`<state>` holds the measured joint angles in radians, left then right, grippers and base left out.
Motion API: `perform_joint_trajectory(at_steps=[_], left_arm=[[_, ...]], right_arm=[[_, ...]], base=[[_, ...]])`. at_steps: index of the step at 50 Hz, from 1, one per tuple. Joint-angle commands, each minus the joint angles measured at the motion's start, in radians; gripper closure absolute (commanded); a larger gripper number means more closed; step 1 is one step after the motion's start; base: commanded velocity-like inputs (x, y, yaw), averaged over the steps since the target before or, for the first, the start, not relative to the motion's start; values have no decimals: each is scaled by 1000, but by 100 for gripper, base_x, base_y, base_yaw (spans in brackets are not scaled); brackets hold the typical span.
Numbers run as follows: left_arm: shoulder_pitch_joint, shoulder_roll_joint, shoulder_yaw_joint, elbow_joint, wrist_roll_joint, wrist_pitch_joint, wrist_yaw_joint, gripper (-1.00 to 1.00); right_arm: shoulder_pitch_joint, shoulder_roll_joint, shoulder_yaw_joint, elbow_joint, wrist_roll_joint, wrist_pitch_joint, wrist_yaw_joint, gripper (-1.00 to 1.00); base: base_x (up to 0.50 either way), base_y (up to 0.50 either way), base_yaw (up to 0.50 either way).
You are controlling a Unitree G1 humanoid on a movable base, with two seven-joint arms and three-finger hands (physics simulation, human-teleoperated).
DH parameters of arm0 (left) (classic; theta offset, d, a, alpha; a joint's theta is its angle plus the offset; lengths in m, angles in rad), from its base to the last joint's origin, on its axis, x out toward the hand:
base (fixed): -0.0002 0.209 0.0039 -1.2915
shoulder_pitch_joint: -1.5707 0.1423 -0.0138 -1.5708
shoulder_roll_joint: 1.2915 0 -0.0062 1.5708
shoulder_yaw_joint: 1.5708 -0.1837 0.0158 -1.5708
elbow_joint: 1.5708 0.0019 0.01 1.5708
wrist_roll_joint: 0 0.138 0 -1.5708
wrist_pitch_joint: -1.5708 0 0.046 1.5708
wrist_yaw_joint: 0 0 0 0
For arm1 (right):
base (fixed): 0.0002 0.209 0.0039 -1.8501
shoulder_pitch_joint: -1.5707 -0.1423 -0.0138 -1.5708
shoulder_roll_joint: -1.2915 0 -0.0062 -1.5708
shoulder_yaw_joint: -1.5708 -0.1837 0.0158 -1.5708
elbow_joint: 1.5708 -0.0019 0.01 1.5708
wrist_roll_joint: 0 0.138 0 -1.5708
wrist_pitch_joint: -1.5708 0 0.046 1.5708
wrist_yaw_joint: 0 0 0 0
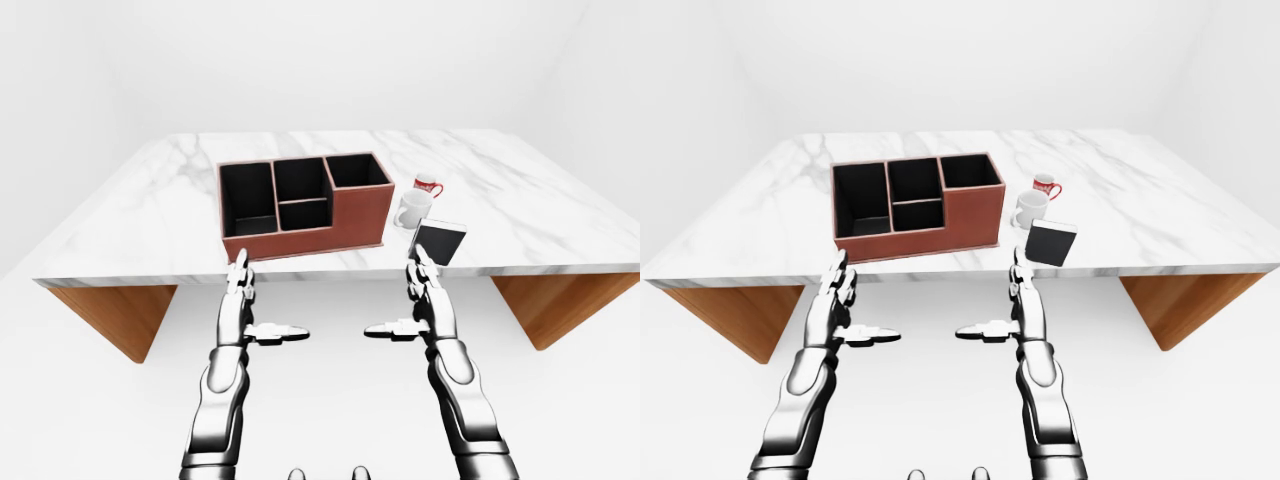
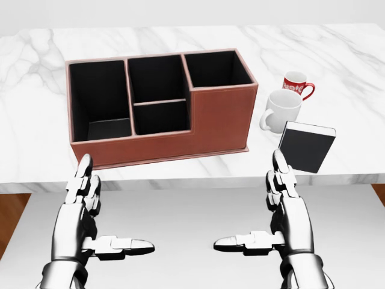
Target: Pick up the book and place it in the right compartment of the caddy.
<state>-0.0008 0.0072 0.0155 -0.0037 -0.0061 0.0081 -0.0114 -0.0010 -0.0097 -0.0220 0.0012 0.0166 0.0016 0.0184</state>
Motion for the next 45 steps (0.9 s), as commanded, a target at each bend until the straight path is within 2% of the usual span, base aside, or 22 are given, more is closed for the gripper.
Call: perform_joint_trajectory(at_steps=[1, 10, 27, 30, 45], left_arm=[[-18, 54, 119, -172, -64, 79, 2, -100], [-47, 90, 214, -229, -103, 79, 16, -100], [-65, 129, 306, -300, -167, 79, 54, -100], [-60, 126, 302, -320, -148, 79, 79, -100], [-66, 133, 320, -323, -168, 79, 103, -100]], right_arm=[[49, -40, -114, -210, 76, 86, 2, -100], [71, -37, -174, -324, 85, 86, 10, -100], [91, -32, -253, -451, 129, 86, 13, -100], [94, -30, -250, -453, 125, 86, 14, -100], [96, -31, -245, -465, 137, 86, 26, -100]], base=[[0, 0, 0], [0, 0, 0], [0, 0, 0], [0, 0, 0], [0, 0, 0]])
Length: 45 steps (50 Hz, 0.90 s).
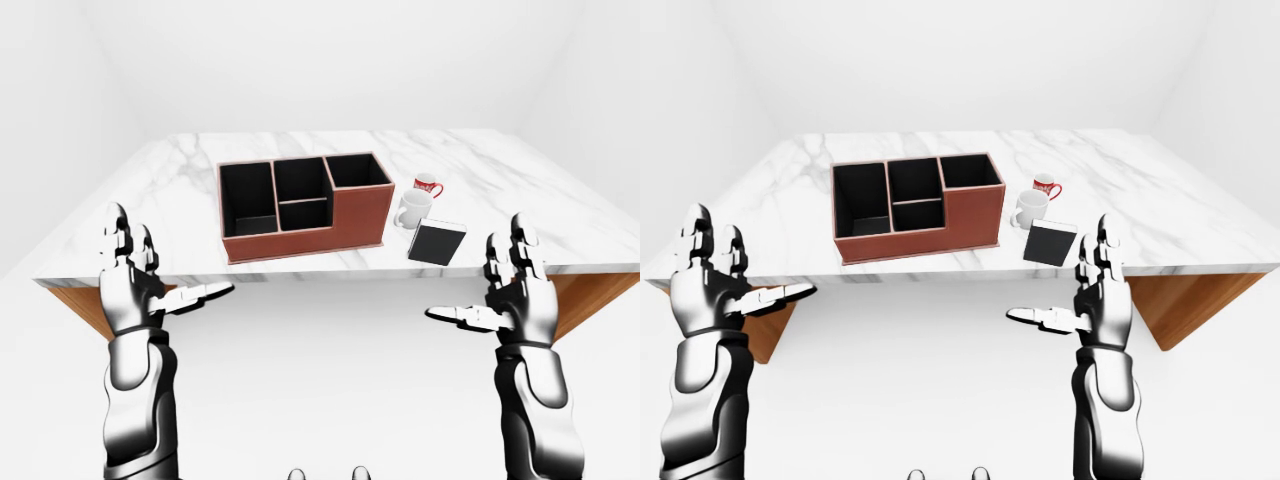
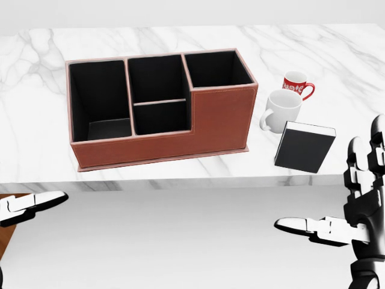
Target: Pick up the book and place it in the right compartment of the caddy.
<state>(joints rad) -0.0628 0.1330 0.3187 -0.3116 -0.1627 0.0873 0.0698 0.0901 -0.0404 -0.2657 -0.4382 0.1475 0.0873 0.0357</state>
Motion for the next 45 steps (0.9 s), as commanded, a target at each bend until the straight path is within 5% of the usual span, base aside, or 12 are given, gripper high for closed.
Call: perform_joint_trajectory(at_steps=[1, 45], left_arm=[[-5, 7, 17, -14, -13, 0, 22, -100], [-7, 14, 26, -7, -21, 0, 30, -100]], right_arm=[[4, 0, 1, -25, 5, 0, 11, -100], [14, 7, 13, -36, 8, 0, 38, -100]], base=[[0, 0, 0], [28, 0, 0]])
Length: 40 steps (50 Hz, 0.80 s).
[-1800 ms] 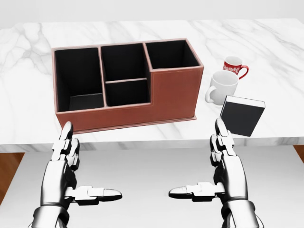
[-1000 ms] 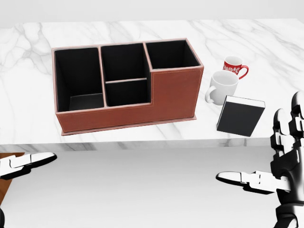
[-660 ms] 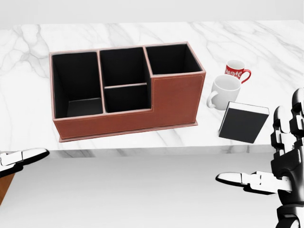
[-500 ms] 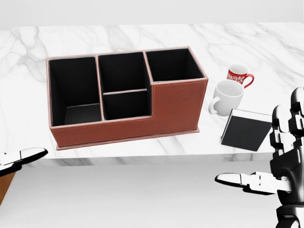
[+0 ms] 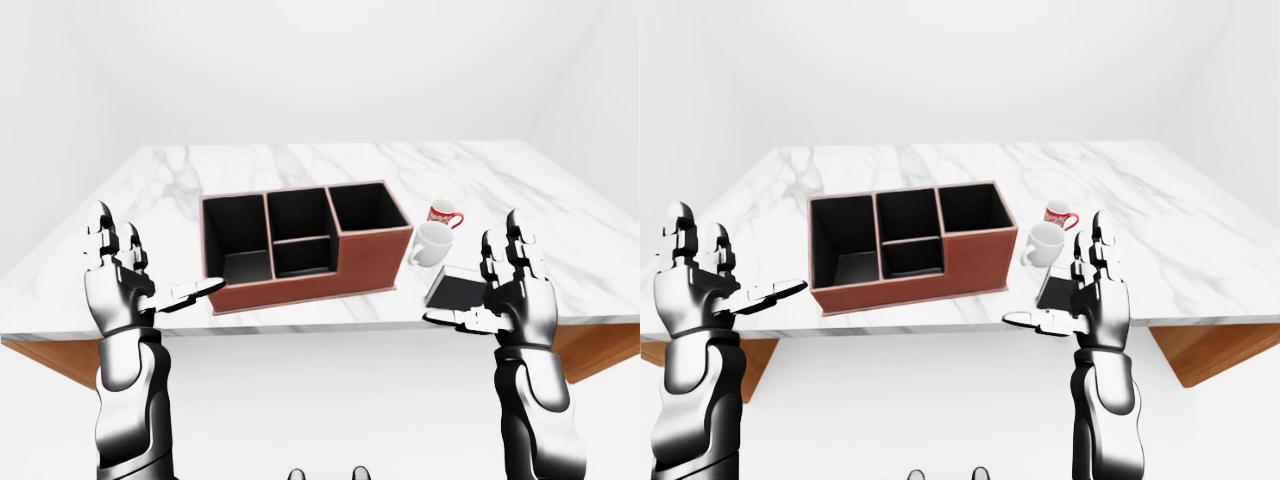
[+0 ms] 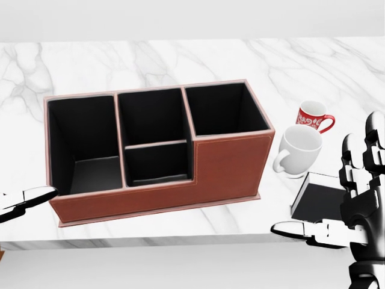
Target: Pick up the book and place it in the right compartment of the caddy.
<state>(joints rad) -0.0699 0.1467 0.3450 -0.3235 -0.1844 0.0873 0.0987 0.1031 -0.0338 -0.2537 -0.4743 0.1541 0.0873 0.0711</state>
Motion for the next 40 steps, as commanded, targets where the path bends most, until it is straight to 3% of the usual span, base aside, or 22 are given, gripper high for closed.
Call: perform_joint_trajectory(at_steps=[1, 29, 40], left_arm=[[-1, 1, 0, 10, 0, 0, 0, -100], [1, 2, 2, -5, -4, 0, 2, -100], [-1, 1, 0, 6, -1, 0, 2, -100]], right_arm=[[3, 1, 2, -3, 1, 0, 3, -100], [2, 1, 2, -11, 6, 0, 9, -100], [-3, -11, 35, -4, -99, 0, 10, -100]], base=[[31, 0, 0], [31, 0, 0], [11, 0, 0]])
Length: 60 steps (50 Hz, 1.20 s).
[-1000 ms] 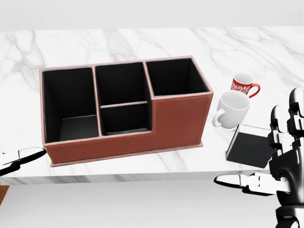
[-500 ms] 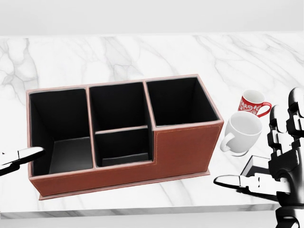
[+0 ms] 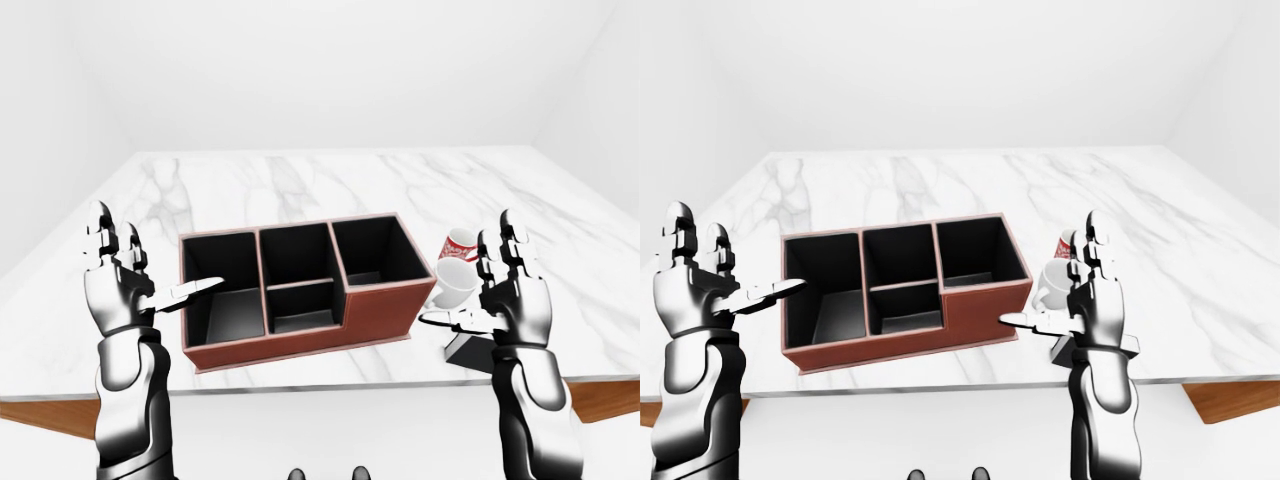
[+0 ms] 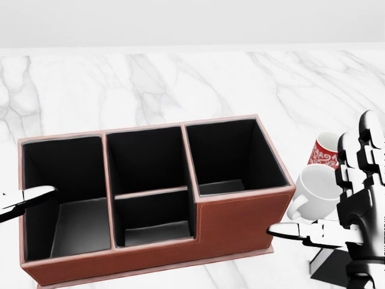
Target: Pick up the book and place it in the right compartment of the caddy.
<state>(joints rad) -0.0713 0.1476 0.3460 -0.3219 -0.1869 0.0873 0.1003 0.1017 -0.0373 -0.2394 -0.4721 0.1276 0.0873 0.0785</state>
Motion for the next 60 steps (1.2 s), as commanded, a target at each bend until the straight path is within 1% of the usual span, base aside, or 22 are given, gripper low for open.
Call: perform_joint_trajectory(at_steps=[1, 5, 8, 10, 11, 12, 15, 17, 19, 20, 21, 25, 26, 30, 31, 35, 39, 42, 48, 50, 53, 60], left_arm=[[1, -1, -6, 1, 7, 0, 4, -100], [10, -7, -9, -17, 10, 0, -1, -100], [3, 0, 8, -8, -7, 0, -1, -100], [9, -5, -1, -23, -3, 0, 0, -100], [12, -8, -6, -23, 2, 0, -1, -100], [12, -7, -5, -20, 4, 0, -2, -100], [9, -2, 8, -10, -4, 0, -4, -100], [11, -5, 3, -14, -2, 0, -1, -100], [15, -9, -6, -20, 6, 0, -2, -100], [15, -10, -8, -21, 7, 0, -3, -100], [11, -8, -5, -5, 8, 0, -4, -100], [10, -3, 2, -7, 7, 0, -3, -100], [13, -5, 1, -23, 6, 0, -1, -100], [13, -9, -6, -20, 14, 0, -3, -100], [9, -9, -5, 4, 16, 0, -6, -100], [6, -3, -1, 22, 10, 0, -4, -100], [14, -5, 1, -13, 5, 0, -2, -100], [16, -9, -3, -4, 11, 0, -4, -100], [11, -5, 2, -6, 7, 0, -1, -100], [14, -6, 2, -11, 7, 0, -1, -100], [15, -8, 1, -24, 6, 0, -2, -100], [15, -6, 5, -30, 2, 0, -1, -100]], right_arm=[[-12, -14, 24, -25, -74, 0, 11, -100], [-48, -26, 54, -116, -115, 0, 34, -100], [-71, -44, 95, -180, -194, 0, 63, -100], [-97, -49, 95, -211, -227, 0, 75, -100], [-120, -75, 106, -240, -289, 0, 83, -100], [-134, -78, 101, -273, -315, 0, 98, -100], [-170, -102, 93, -398, -378, 0, 171, -100], [-200, -181, 111, -462, -484, 0, 268, -100], [-190, -236, 131, -486, -614, 0, 369, -100], [-185, -242, 117, -506, -664, 0, 423, -100], [-158, -261, 70, -523, -710, 0, 491, -100], [-83, -212, -92, -503, -800, 0, 620, -100], [-41, -190, -147, -483, -783, 0, 620, -100], [43, -130, -212, -393, -853, 0, 620, -100], [60, -131, -232, -377, -897, 0, 620, -100], [59, -91, -307, -381, -903, 0, 620, -100], [139, -40, -389, -358, -879, 0, 620, -100], [131, -39, -452, -336, -873, 0, 620, -100], [131, -37, -484, -269, -873, 0, 620, -100], [124, -36, -492, -275, -900, 0, 620, -100], [129, -45, -478, -162, -950, 0, 620, -100], [134, -46, -459, -145, -1007, 0, 620, -100]], base=[[0, 0, 0], [0, 0, 0], [0, 0, 0], [0, 0, 0], [0, 0, 0], [0, 0, 0], [0, 0, 0], [0, 0, 0], [0, 0, 0], [0, 0, 0], [0, 0, 0], [0, 0, 0], [0, 0, 0], [0, 0, 0], [0, 0, 0], [0, 0, 0], [0, 0, 0], [0, 0, 0], [0, 0, 0], [0, 0, 0], [0, 0, 0], [0, 0, 0]])
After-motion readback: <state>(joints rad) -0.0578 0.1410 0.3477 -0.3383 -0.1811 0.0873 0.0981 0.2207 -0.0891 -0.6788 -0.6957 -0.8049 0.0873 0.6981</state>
